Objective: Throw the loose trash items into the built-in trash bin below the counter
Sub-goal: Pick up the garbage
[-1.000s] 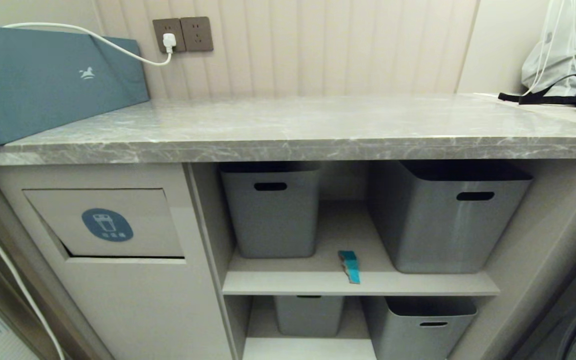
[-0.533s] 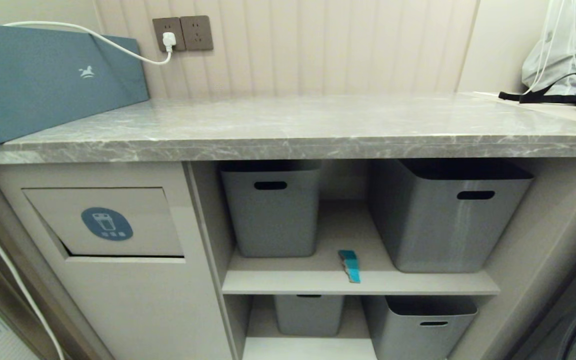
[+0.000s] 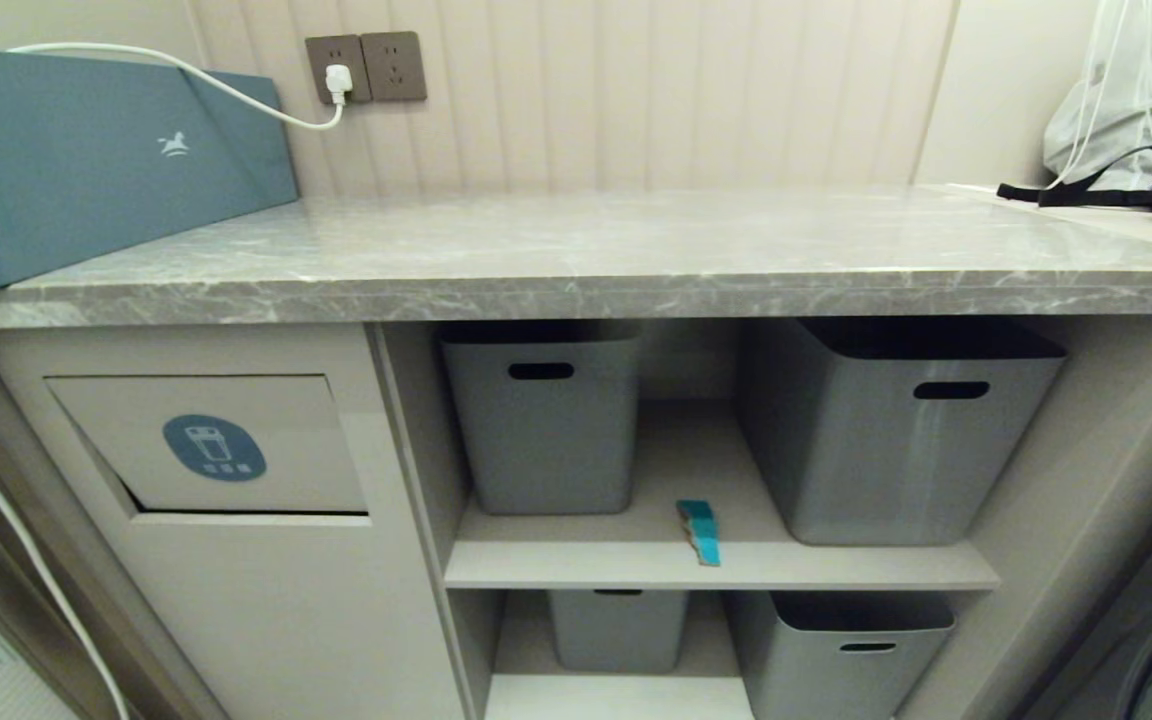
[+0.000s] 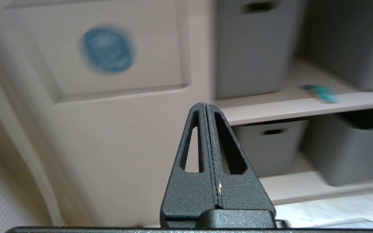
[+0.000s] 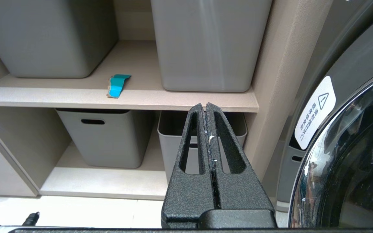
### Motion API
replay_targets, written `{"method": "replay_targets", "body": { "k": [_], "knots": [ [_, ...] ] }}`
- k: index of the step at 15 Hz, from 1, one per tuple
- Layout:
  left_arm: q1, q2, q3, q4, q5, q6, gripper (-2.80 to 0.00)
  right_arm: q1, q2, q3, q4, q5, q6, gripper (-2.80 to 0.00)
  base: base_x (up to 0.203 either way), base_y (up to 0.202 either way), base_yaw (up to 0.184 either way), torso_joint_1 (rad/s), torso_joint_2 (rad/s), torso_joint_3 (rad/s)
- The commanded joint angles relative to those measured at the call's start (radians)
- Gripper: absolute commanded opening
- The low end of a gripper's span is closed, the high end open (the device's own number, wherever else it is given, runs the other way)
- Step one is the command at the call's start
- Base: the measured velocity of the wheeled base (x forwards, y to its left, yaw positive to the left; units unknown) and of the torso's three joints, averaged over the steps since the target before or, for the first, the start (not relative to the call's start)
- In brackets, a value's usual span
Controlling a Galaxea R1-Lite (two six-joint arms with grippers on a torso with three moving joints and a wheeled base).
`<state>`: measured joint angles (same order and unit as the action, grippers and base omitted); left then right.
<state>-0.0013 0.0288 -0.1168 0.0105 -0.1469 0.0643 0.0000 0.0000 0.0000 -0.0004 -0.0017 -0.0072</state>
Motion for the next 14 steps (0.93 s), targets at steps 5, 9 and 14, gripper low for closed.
{"method": "replay_targets", "body": {
  "k": [5,9,14],
  "knots": [
    [-0.014,0.439,-0.089,-0.047,-0.256,0.039,-2.8,0.0,0.0,0.0,0.0,0.0,0.004,-2.8,0.0,0.0,0.0,0.0,0.0,0.0],
    [-0.115,0.775,-0.118,-0.211,-0.425,0.107,-2.8,0.0,0.0,0.0,0.0,0.0,0.004,-2.8,0.0,0.0,0.0,0.0,0.0,0.0],
    [-0.304,0.719,-0.024,-0.26,-0.466,0.123,-2.8,0.0,0.0,0.0,0.0,0.0,0.0,-2.8,0.0,0.0,0.0,0.0,0.0,0.0]
  ]
}}
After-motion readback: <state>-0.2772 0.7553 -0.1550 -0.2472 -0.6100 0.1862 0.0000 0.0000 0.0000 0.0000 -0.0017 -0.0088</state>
